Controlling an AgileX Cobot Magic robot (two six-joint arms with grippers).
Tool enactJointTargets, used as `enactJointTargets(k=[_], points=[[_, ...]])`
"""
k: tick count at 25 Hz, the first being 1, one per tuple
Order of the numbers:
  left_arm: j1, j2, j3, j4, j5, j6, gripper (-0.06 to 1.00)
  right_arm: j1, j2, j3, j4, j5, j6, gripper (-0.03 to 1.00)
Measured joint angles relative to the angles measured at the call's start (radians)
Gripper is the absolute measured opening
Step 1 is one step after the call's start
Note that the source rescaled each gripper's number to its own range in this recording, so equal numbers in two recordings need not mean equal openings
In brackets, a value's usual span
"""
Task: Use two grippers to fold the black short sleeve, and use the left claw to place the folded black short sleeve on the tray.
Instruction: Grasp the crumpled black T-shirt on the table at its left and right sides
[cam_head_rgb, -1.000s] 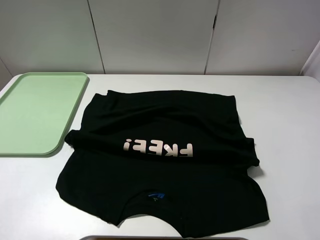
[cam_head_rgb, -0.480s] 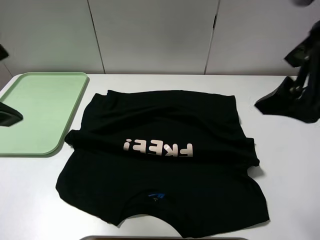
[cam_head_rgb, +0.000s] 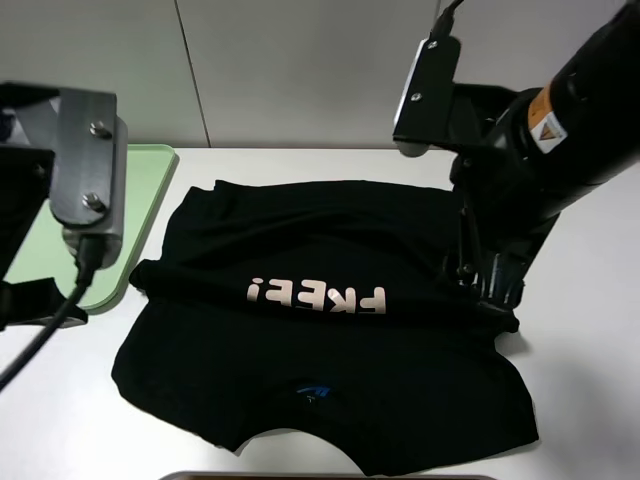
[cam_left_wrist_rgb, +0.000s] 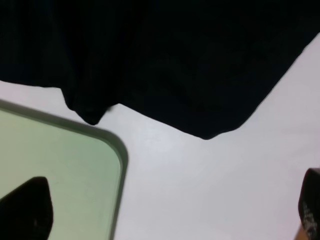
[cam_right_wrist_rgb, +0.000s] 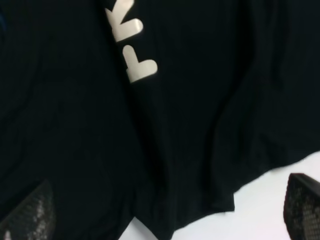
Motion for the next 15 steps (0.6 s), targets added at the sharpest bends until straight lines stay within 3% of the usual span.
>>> enactJointTargets(k=[6, 15], points=[[0.058, 0.113, 0.069, 0.000, -0.155, 0.042, 0.98, -0.010, 0.122, 0.000, -0.018, -0.049, -0.036, 1.00], [0.087, 0.324, 0.069, 0.028, -0.327, 0.139, 0.97, -0.133, 0.237, 0.005, -0.024, -0.154, -0.115, 1.00]])
